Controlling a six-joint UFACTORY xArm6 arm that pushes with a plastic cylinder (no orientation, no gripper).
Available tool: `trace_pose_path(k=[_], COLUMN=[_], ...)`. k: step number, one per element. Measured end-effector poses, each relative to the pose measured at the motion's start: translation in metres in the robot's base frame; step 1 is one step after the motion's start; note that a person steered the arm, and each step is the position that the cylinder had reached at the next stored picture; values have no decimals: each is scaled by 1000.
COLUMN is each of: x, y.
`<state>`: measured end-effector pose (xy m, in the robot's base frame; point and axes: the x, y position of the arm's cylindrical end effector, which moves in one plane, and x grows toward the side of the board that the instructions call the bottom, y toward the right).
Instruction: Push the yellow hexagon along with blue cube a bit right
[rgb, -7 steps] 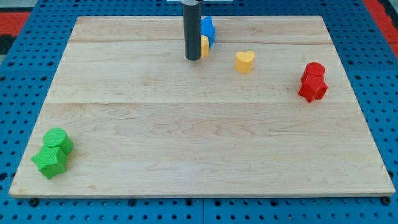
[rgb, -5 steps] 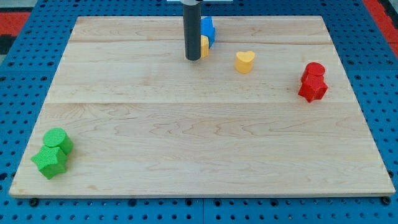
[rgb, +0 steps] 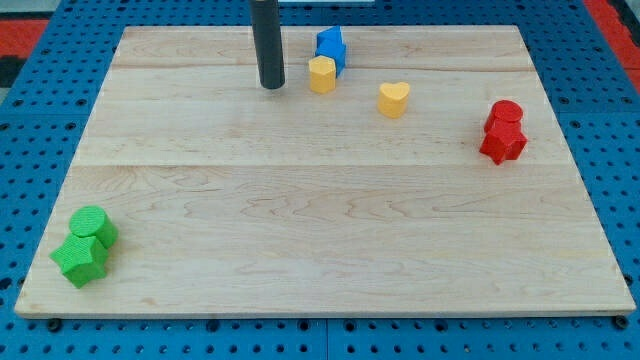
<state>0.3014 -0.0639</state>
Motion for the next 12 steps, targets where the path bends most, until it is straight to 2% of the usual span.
trace_pose_path(k=[6, 11, 12], x=[-5, -5, -5], y=[36, 41, 23])
